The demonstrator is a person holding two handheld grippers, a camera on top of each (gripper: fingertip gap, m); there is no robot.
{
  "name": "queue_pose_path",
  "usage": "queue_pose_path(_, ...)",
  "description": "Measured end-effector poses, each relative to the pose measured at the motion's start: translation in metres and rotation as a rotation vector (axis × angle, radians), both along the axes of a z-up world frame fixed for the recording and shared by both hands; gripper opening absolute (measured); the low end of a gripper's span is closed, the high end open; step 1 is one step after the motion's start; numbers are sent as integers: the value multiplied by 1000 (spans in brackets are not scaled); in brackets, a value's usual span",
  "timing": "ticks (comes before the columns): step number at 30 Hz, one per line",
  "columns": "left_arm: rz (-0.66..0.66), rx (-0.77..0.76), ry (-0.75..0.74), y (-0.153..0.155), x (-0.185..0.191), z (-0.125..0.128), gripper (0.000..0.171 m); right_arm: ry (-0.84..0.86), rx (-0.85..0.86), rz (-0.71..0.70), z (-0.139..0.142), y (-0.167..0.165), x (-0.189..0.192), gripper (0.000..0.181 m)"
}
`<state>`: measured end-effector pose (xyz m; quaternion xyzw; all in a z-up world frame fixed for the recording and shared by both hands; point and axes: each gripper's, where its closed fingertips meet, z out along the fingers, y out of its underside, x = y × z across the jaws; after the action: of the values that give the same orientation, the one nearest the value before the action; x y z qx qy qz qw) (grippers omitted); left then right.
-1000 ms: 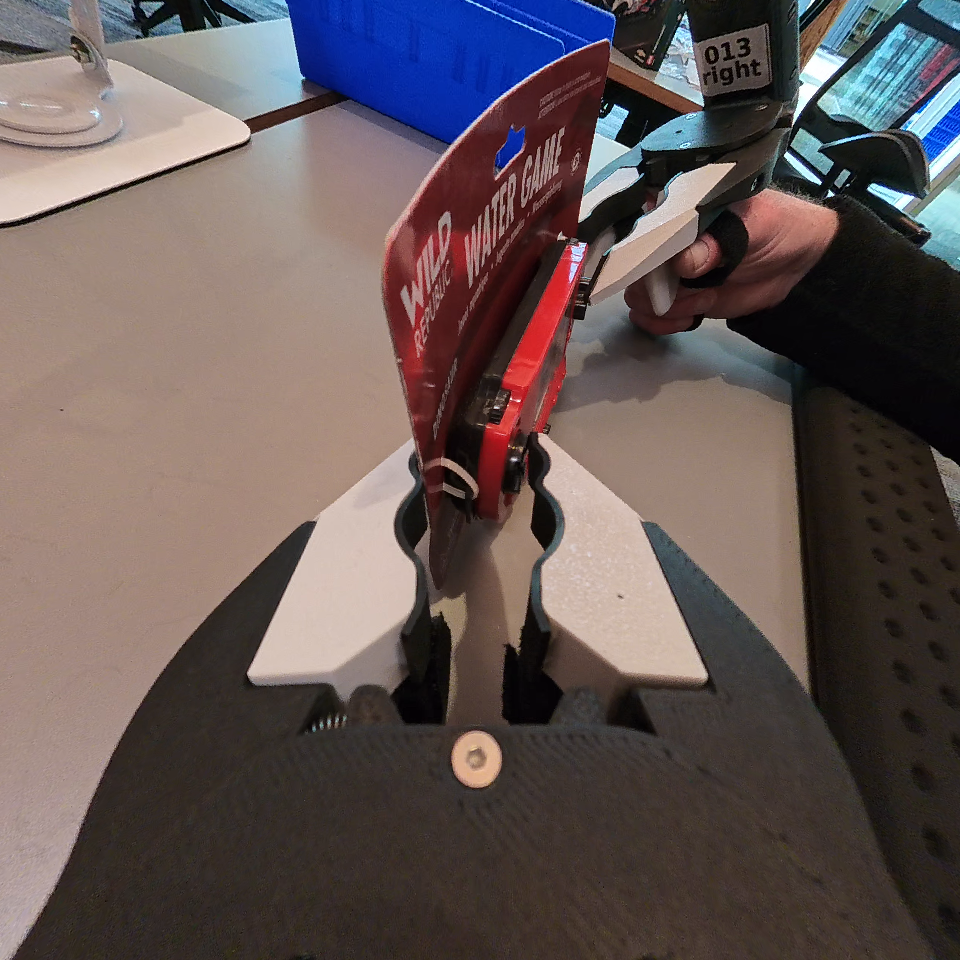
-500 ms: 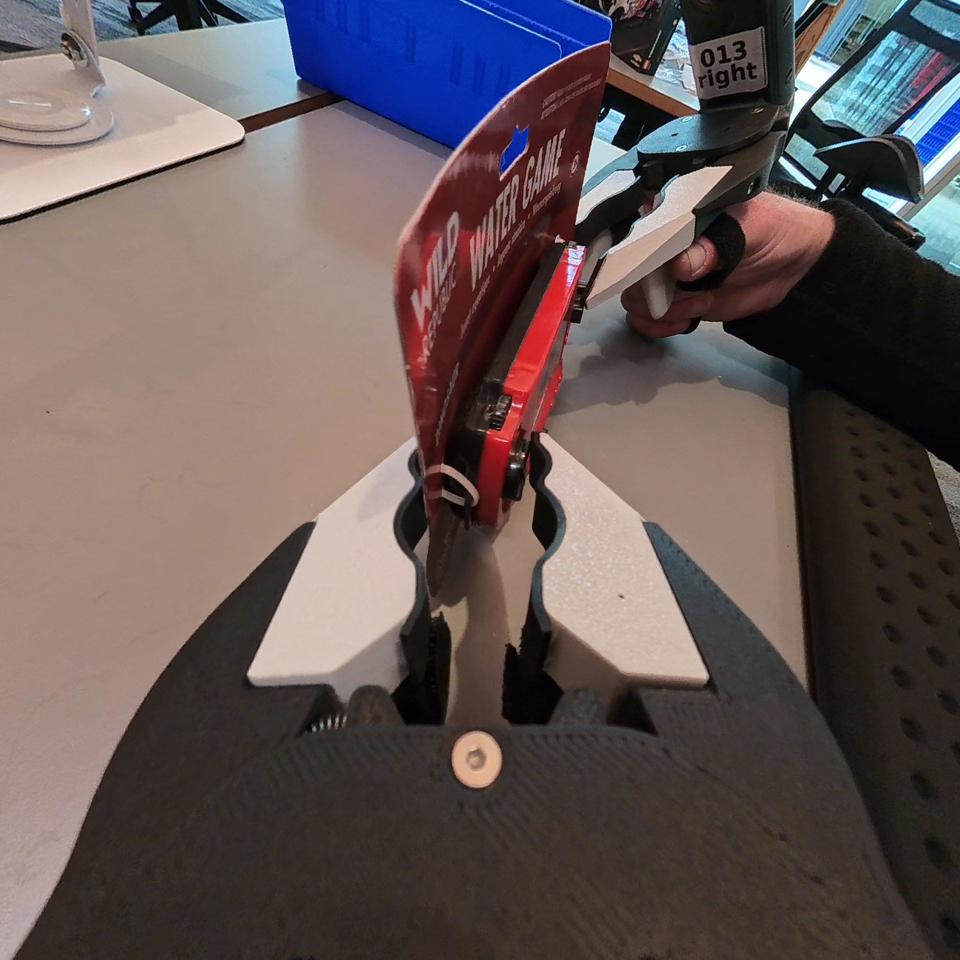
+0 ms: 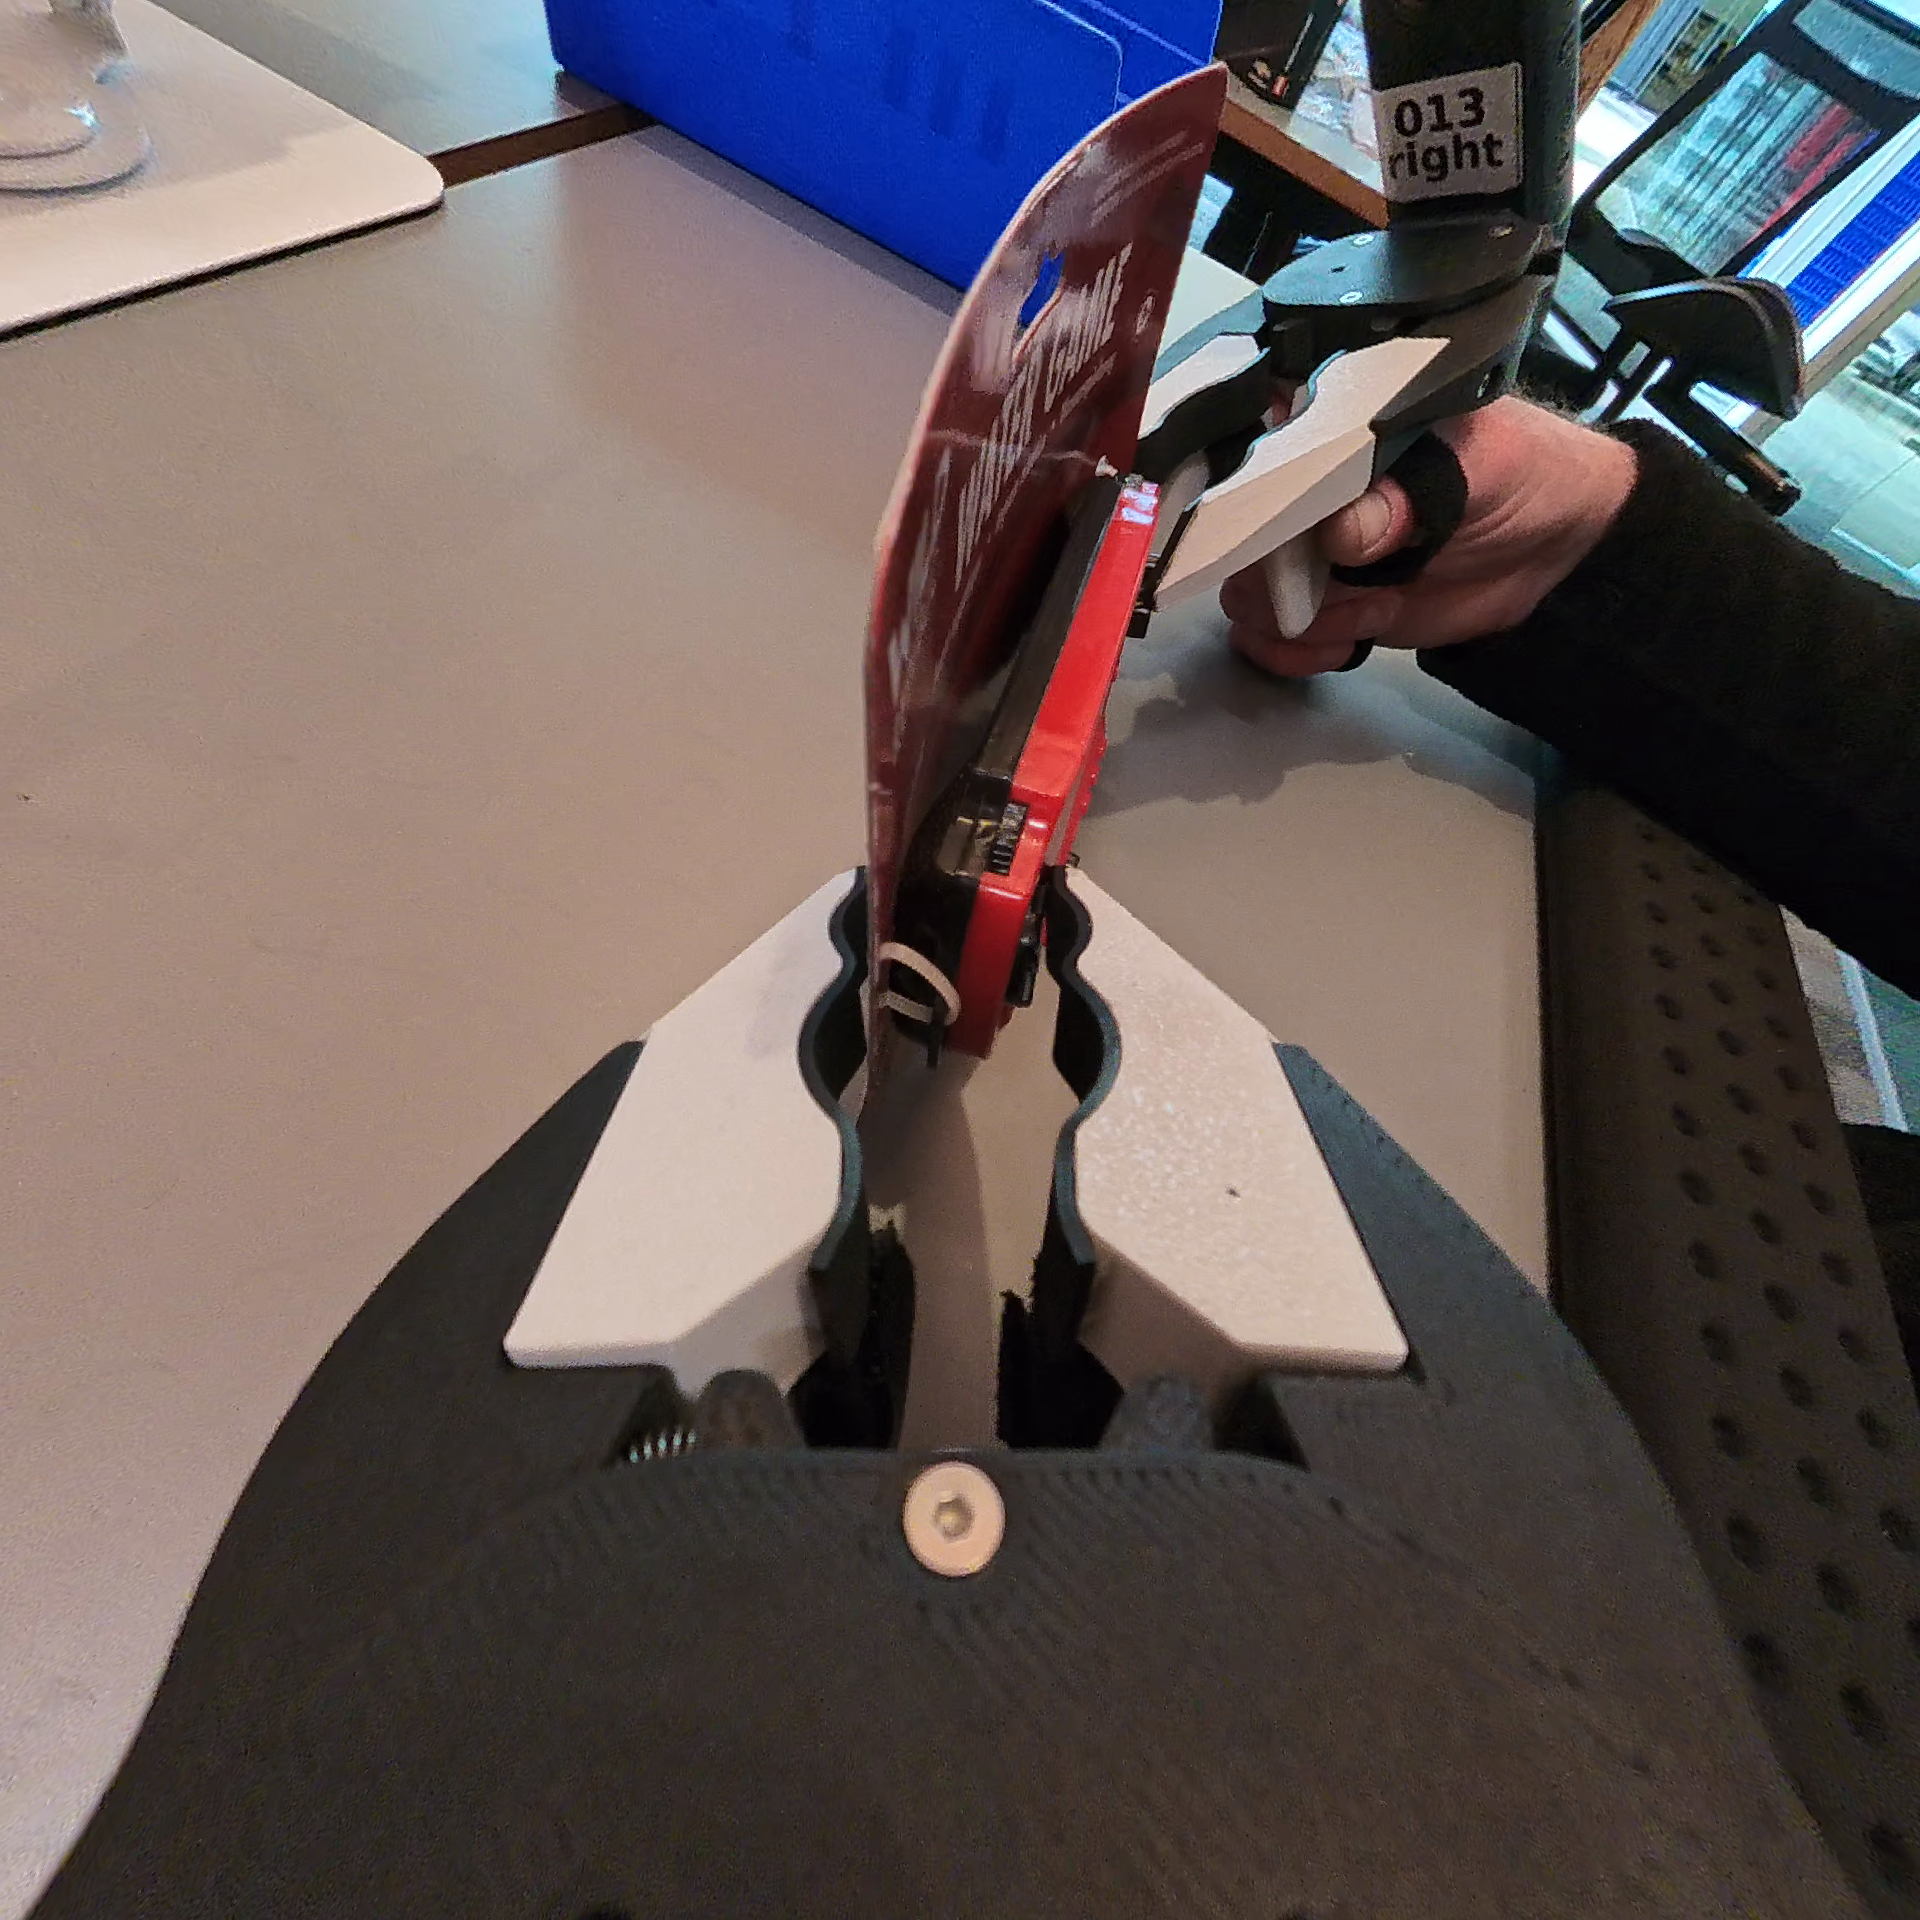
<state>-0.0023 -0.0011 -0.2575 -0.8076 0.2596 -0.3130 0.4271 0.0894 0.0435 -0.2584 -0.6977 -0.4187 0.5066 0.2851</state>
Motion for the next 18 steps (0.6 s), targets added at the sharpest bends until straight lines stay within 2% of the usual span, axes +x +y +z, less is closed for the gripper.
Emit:
queue_pose_path(8, 12, -23, -10, 7, 2, -4, 37, 6, -5, -6, 0, 1, -1, 37)
queue_pose_path(18, 4, -56, -39, 9, 5, -4, 35, 13, -19, -15, 0, 3, -2, 37)
